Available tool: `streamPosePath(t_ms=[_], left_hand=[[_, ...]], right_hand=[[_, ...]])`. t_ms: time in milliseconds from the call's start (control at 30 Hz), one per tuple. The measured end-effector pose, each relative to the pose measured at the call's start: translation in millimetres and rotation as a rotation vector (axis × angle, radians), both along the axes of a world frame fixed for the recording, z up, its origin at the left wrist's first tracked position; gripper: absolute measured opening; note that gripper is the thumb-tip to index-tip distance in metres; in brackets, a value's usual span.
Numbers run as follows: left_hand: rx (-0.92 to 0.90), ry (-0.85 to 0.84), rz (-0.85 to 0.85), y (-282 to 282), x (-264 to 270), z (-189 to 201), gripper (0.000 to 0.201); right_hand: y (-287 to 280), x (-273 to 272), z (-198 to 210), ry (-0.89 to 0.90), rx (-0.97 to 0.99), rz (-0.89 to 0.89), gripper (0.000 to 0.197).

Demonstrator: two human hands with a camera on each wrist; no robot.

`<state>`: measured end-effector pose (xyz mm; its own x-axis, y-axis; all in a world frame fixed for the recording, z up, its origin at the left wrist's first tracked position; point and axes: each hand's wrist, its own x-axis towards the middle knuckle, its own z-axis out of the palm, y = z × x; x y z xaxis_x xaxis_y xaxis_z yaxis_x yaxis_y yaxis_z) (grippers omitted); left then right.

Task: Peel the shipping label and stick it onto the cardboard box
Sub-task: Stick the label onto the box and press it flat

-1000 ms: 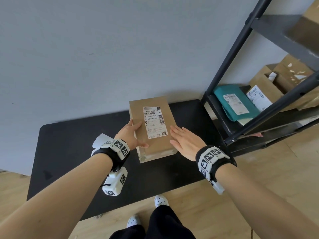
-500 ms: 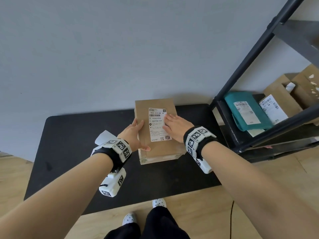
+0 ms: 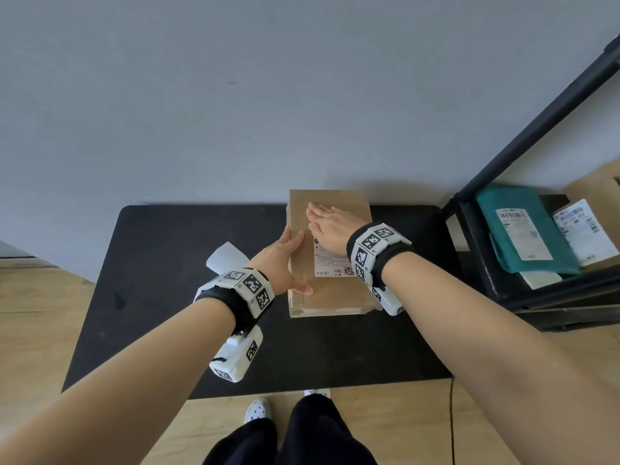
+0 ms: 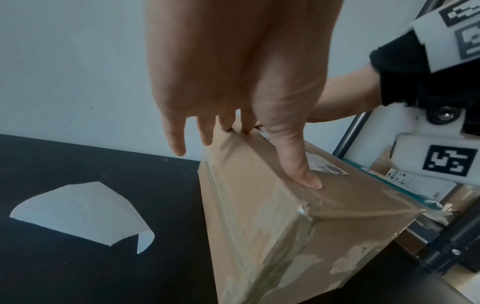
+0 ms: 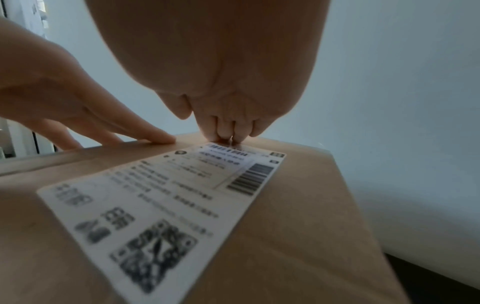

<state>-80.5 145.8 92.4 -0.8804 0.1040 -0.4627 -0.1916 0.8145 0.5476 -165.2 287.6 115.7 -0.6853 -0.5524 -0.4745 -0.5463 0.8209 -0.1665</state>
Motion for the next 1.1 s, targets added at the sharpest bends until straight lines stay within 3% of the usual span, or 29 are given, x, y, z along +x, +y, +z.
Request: streamPosePath(t_ms=[200, 833, 1100], left_hand=[[-0.007, -0.005, -0.012, -1.4, 1.1, -1.2, 0.114], [-0.176, 0.015, -0.075, 3.7, 0.0, 0.6, 0.119], [-0.239, -0.013, -0.063, 9.3, 4.7, 7.1, 0.118]], right_hand=[[5.2, 7.7, -5.3, -0.030, -0.032, -0.033, 0.053], [32.3, 106.1, -10.9, -0.061, -0.046, -0.018, 0.052], [89.9, 108.2, -2.1, -0.032, -0.052, -0.146, 0.050]])
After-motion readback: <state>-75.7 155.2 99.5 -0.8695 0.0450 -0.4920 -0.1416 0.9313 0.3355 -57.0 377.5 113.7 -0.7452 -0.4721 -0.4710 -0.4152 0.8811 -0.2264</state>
